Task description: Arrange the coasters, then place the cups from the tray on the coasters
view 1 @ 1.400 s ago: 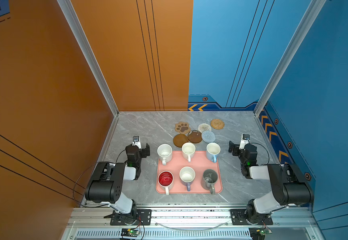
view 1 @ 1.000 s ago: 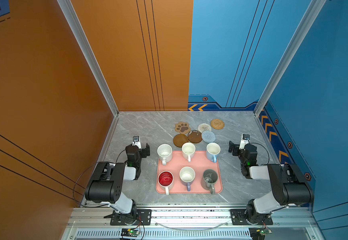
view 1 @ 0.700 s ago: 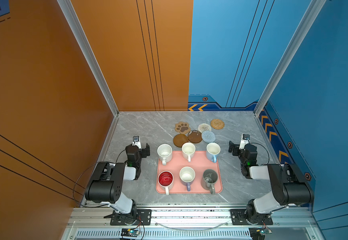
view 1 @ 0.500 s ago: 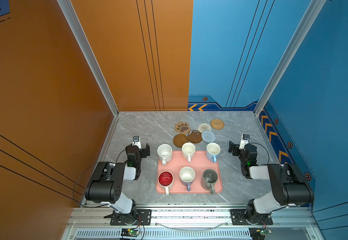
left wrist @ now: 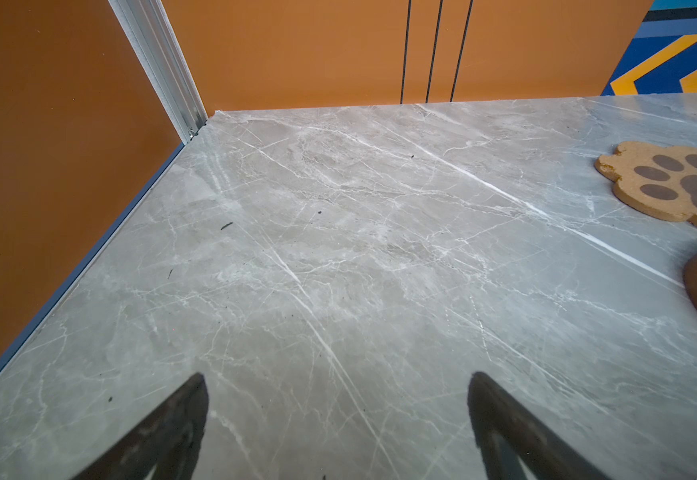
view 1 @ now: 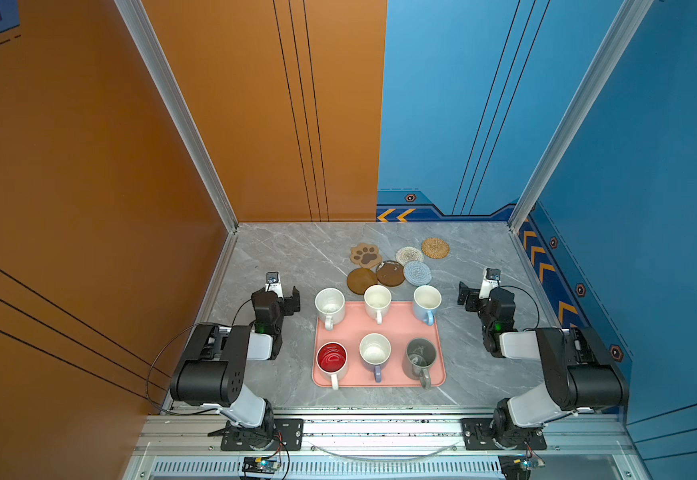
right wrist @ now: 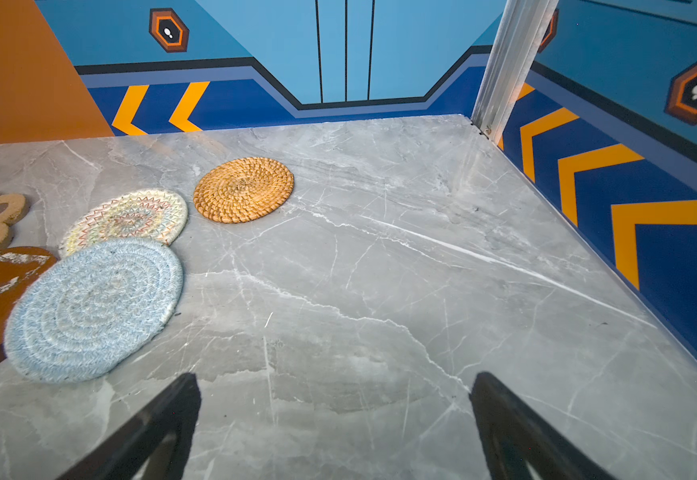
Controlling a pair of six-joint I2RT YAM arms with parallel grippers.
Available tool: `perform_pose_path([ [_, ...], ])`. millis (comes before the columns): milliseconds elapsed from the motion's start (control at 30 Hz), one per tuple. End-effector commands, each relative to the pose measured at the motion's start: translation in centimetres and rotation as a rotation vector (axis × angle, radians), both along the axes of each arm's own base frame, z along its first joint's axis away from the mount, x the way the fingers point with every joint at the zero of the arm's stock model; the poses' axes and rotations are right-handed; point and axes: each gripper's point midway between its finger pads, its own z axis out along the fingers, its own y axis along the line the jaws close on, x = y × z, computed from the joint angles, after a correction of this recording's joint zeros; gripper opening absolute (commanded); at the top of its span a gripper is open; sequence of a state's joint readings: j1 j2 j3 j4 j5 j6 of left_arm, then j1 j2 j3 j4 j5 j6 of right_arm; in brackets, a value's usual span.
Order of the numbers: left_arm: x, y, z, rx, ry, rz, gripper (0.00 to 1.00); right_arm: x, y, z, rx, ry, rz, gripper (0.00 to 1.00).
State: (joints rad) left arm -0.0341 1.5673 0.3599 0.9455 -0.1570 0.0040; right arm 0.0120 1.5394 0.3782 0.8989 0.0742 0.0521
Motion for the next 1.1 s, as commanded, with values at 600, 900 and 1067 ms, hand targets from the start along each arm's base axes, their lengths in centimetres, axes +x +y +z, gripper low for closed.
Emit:
perform_pose_path([
  [600,0.5,-1.9,5.2,0.004,0.11,0.004,0.99,0.1,1.2,5.4,0.148,0.178,0.005,0.78],
  [900,0.9,-7.5,8.2,-0.245,0.213,-0.186,0.82,4.5,4.0,7.9,0.25,0.374,0.084,0.23],
  [1067,0.9,-10.6,10.0,-0.315,0.211,-0.266,0.8,8.4,5.3,6.5,0.308,0.474,0.102,0.17],
])
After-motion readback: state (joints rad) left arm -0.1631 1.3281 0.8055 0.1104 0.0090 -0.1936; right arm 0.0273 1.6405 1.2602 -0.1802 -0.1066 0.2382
